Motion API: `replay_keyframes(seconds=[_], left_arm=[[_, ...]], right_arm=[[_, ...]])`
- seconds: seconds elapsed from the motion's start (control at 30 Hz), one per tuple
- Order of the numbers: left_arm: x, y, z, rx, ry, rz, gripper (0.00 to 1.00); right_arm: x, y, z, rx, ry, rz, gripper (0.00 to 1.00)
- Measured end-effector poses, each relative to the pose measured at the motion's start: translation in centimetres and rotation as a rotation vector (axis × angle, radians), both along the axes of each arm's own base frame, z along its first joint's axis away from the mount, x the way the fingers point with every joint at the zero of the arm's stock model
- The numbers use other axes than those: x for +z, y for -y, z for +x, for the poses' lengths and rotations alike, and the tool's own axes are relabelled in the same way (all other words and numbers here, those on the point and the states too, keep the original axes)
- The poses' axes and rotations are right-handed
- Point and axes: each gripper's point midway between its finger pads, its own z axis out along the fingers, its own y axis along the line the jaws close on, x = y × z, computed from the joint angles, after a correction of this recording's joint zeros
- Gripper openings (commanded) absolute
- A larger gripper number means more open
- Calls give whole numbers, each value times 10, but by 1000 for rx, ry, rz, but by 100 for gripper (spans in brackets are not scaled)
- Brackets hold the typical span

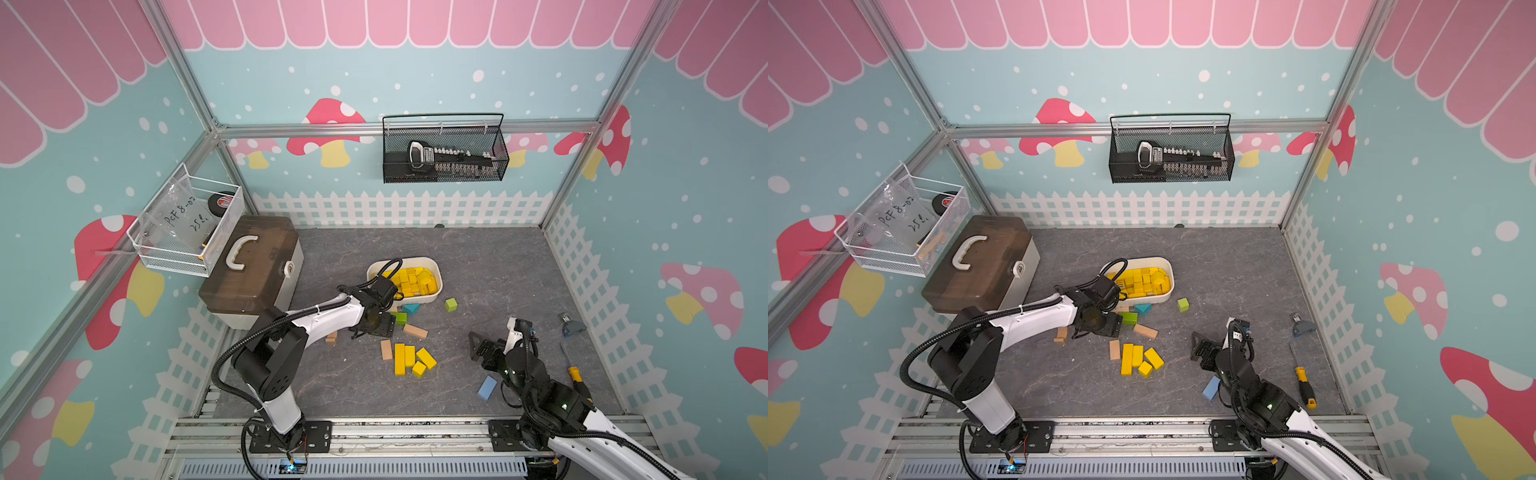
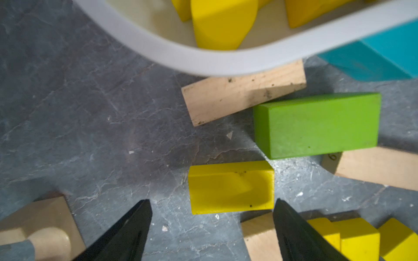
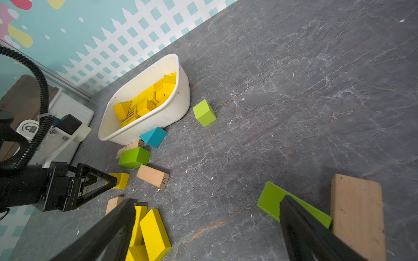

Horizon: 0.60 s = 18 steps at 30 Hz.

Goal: Pick out the yellow building blocks
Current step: Pick up the building block from the center of the board.

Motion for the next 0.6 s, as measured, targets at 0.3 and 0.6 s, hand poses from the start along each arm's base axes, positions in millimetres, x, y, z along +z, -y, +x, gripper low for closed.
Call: replay_keyframes(seconds=[0.3, 0.6], left_arm=[[1, 8, -1, -9, -5, -33, 98], [-3, 10, -2, -13, -9, -30, 99]], right_arm=[[-2, 0, 0, -1, -8, -8, 99], [-5, 0, 1, 0, -18, -17, 99]])
